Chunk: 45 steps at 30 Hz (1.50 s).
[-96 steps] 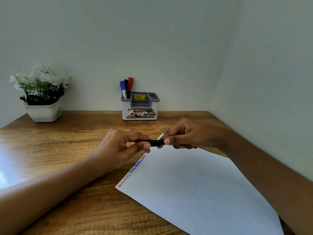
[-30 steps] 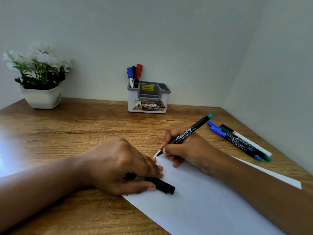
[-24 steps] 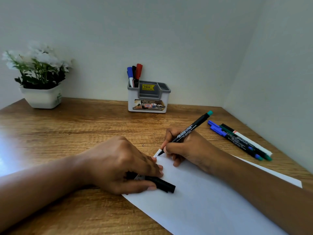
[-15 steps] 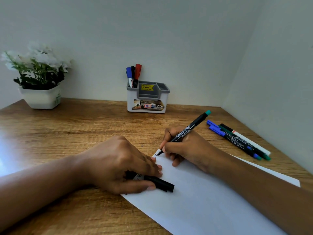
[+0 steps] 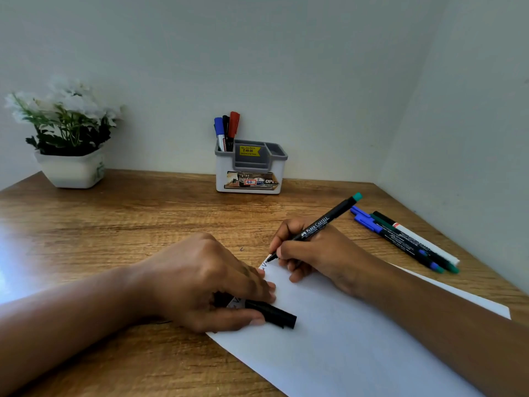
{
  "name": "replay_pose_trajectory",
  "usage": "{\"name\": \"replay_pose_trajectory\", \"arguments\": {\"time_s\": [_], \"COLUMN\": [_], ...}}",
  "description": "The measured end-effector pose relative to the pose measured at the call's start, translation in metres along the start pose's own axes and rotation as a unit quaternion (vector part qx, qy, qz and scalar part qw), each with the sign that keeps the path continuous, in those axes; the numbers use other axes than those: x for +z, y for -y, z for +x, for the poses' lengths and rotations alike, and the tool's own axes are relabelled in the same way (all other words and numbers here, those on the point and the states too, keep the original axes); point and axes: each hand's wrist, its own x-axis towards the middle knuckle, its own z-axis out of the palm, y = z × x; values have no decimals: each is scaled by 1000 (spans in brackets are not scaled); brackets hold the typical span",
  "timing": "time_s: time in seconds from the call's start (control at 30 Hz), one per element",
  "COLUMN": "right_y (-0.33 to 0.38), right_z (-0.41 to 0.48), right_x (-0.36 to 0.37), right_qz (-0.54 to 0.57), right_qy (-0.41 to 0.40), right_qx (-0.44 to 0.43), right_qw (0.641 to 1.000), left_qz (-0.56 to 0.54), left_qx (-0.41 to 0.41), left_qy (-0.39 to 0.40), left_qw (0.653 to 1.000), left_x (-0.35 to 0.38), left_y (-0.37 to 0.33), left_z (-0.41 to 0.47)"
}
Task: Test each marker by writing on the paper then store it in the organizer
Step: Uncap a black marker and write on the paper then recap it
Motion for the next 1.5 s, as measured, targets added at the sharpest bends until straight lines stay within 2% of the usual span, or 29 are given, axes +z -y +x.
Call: {"name": "replay_pose_trajectory", "arguments": {"time_s": [1.5], "right_y": [-3], "right_z": [3], "right_x": [2], "right_qz": [-18], "right_qy": [-30], "right_qx": [5], "right_qw": [999], "left_qz": [0], "left_qx": [3], "left_qy": [-3], "left_qw": [1000], "left_x": [1], "left_y": [1], "left_z": [0]}}
